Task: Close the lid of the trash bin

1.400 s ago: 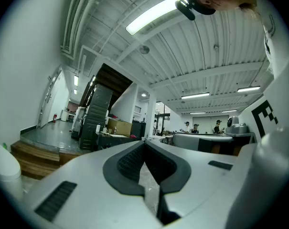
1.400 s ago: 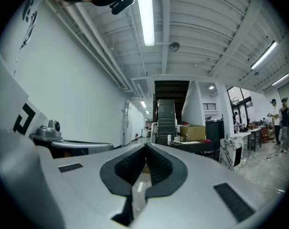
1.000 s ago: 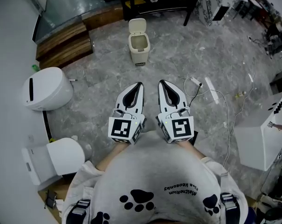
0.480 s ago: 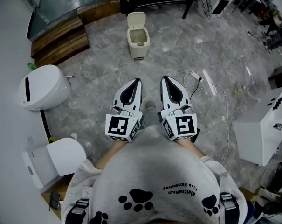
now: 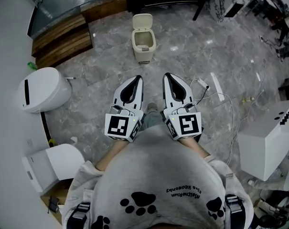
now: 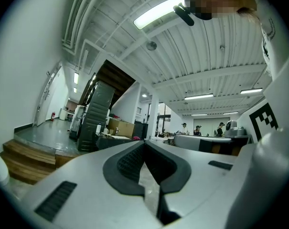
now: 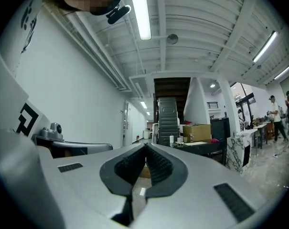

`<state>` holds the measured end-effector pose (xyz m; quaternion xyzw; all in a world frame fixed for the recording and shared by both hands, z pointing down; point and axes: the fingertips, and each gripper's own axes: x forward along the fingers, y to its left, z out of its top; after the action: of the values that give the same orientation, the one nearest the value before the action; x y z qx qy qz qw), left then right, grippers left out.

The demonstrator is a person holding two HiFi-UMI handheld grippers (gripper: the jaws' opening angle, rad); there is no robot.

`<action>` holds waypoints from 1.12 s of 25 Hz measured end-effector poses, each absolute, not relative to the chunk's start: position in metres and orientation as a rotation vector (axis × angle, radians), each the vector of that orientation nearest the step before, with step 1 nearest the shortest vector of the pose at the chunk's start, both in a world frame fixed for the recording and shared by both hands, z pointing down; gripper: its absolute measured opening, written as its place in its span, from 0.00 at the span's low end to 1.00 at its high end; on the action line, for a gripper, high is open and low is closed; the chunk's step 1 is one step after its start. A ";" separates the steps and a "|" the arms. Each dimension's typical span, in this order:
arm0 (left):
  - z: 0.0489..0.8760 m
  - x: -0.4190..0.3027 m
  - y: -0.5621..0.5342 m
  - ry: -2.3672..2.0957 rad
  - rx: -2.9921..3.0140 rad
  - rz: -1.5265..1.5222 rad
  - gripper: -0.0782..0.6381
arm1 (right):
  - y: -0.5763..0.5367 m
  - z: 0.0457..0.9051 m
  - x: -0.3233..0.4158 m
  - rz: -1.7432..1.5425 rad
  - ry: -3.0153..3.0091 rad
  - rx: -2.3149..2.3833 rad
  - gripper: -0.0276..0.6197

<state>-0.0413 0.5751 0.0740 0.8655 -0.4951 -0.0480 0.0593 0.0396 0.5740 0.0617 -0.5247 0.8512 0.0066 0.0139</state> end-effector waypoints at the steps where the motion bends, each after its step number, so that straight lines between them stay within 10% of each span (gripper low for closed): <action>1: 0.073 -0.038 0.561 -1.509 2.616 -0.147 0.13 | 0.560 0.061 0.044 0.020 2.656 -1.626 0.07; 28: 0.104 -0.013 0.327 -1.632 2.492 -0.137 0.13 | 0.319 0.097 0.106 -0.107 2.704 -1.594 0.07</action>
<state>-0.0129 0.3270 0.1041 0.8331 -0.5454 -0.0458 0.0798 0.1058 0.3191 0.0971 -0.5075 0.8610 -0.0341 0.0003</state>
